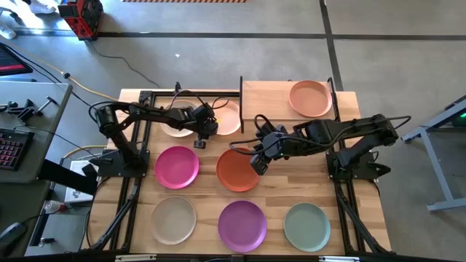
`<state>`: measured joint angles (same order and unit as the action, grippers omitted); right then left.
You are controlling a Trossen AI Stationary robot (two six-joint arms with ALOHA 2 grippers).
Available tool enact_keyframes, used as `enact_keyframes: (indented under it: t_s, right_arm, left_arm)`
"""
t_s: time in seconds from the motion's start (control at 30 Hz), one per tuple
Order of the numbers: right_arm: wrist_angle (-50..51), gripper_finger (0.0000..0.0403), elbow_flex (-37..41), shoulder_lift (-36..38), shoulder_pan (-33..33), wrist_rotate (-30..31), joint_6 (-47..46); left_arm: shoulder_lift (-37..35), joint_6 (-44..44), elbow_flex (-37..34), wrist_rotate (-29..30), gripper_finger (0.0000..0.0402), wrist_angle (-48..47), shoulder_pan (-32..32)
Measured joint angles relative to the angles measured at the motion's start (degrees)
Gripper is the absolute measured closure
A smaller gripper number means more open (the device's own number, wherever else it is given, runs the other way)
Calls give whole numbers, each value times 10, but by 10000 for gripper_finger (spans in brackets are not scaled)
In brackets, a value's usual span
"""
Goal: Place and stack plates onto a shelf
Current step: Stack the light yellow plate on top of the light orange plate on the shelf
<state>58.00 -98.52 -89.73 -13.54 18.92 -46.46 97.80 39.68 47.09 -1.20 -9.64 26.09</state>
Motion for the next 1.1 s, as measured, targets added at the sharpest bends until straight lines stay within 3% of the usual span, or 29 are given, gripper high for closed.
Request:
enact_keyframes:
  t_s: [0.3, 0.6, 0.83, 1.1]
  right_arm:
    - [0, 308, 0, 0, 0, 0, 0]
    - [0, 308, 0, 0, 0, 0, -2]
    - [0, 308, 0, 0, 0, 0, -3]
    - [0, 308, 0, 0, 0, 0, -17]
  left_arm:
    - [10, -10, 1, 3, 310, 6, 0]
    - [9, 11, 0, 13, 395, 7, -9]
    - [7, 20, 0, 23, 398, 9, -24]
    - [-10, 26, 0, 76, 399, 9, -42]
